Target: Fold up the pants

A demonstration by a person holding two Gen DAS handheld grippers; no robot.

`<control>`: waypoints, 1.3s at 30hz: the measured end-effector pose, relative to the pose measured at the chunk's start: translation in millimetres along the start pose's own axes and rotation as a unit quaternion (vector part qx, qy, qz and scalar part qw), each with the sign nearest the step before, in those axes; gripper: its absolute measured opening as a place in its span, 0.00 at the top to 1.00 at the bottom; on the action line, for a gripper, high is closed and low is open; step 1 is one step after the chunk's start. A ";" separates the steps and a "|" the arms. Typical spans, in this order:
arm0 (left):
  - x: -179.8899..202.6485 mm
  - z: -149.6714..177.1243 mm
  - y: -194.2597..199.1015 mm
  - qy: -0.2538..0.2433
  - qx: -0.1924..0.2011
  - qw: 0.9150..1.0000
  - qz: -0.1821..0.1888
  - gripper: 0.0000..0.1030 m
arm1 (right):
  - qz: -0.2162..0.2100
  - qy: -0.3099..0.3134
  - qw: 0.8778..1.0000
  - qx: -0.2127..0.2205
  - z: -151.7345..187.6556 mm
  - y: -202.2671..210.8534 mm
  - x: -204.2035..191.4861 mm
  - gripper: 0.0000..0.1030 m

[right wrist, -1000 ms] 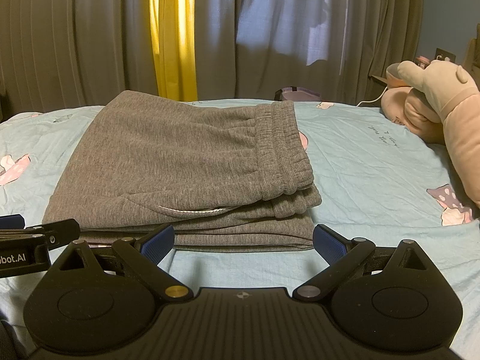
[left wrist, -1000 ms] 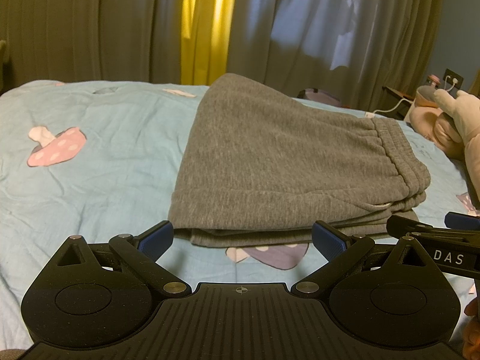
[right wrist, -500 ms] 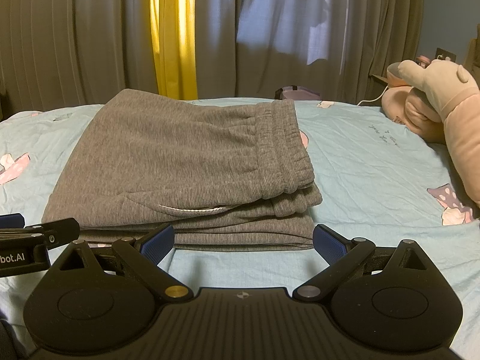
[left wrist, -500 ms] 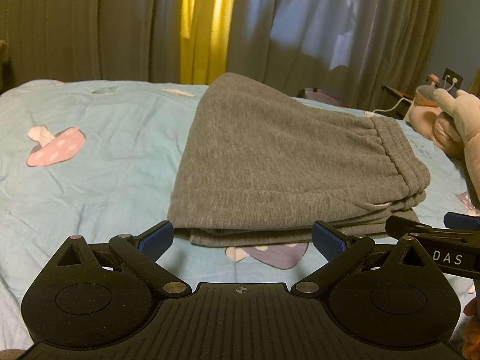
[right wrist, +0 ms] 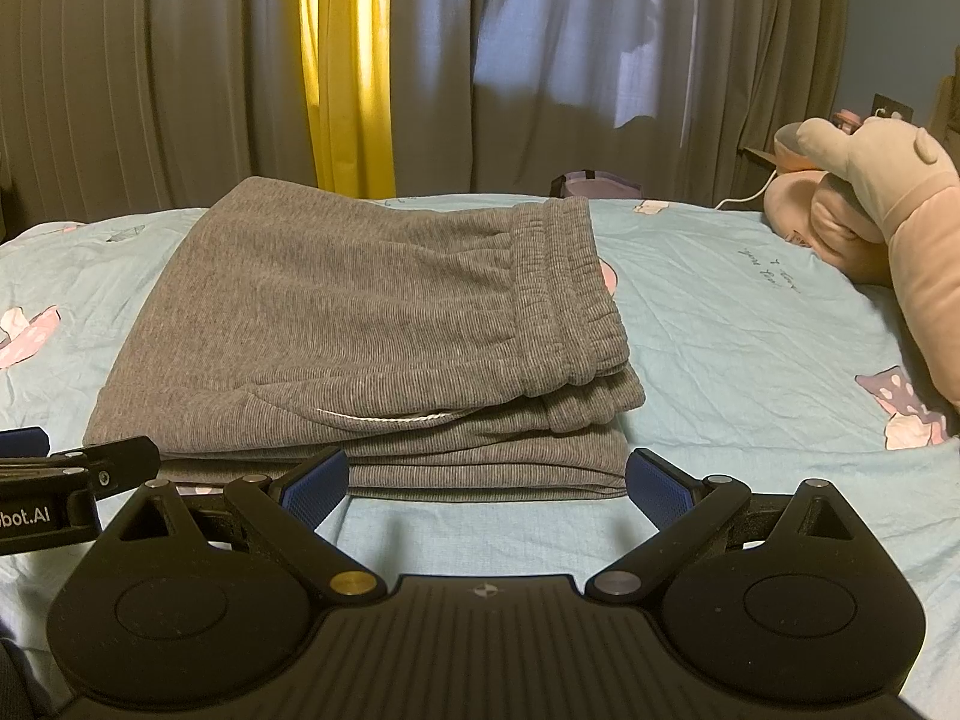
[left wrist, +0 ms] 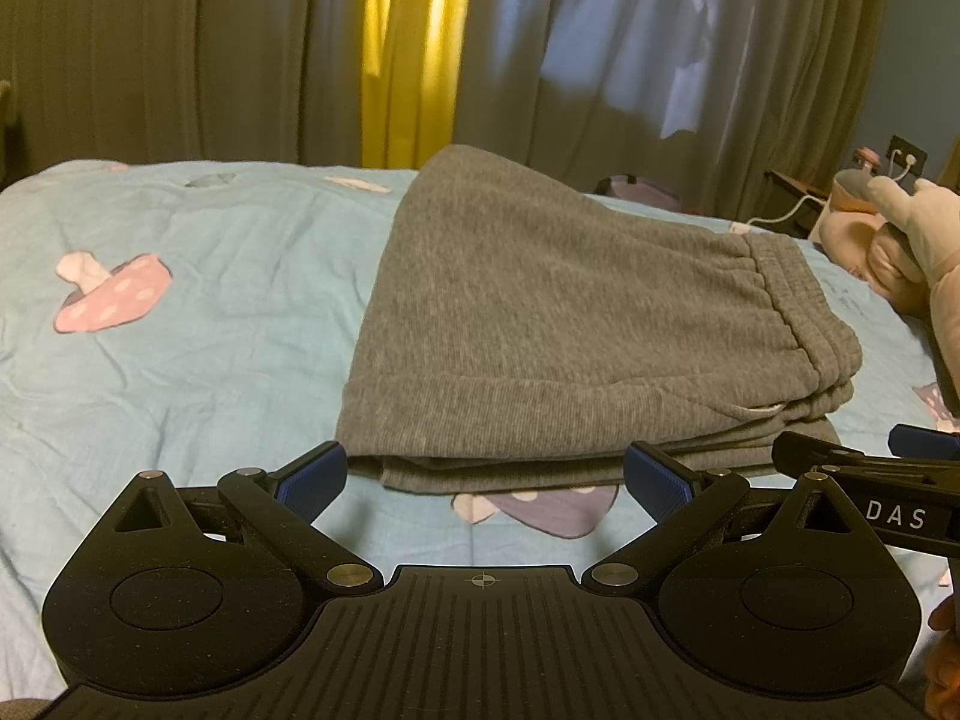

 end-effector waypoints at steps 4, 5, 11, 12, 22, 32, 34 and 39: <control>-1.3 -0.3 -1.3 -0.001 -0.001 1.000 0.001 0.01 | 0.000 0.000 1.000 0.000 0.0 0.0 0.0 0.04; -1.2 -0.3 -1.3 -0.001 -0.001 1.000 0.000 0.01 | 0.000 0.000 1.000 0.000 0.0 0.0 0.0 0.04; -1.5 -1.1 -1.8 -0.003 -0.002 1.000 0.000 0.01 | 0.000 0.000 1.000 0.000 -0.1 0.1 0.0 0.04; -1.6 -1.1 -1.9 -0.003 -0.002 1.000 0.001 0.01 | 0.000 0.000 1.000 0.000 -0.1 0.1 0.1 0.04; -0.6 -1.2 -2.0 -0.003 -0.003 1.000 0.000 0.01 | 0.000 0.000 1.000 0.000 -0.1 -0.1 -0.2 0.04; -0.3 -1.3 -1.9 -0.003 -0.003 1.000 0.001 0.01 | 0.000 0.000 1.000 0.000 0.0 0.0 -0.1 0.04; -0.1 -1.3 -2.0 -0.004 -0.003 1.000 0.000 0.01 | 0.000 0.000 1.000 0.000 0.0 0.1 -0.1 0.04; 0.1 -0.9 -2.0 -0.005 -0.001 1.000 0.002 0.01 | 0.000 0.000 1.000 0.000 -0.1 0.1 -0.2 0.04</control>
Point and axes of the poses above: each gripper's, at about its wrist camera, not at the fingertips, and y roughly against the way its jaws point, x to its right, z to its underside, the point moved 2 cm from there along -y, roughly the way its jaws point, and after that the axes turned 10 degrees about -x, right-handed, at the moved point
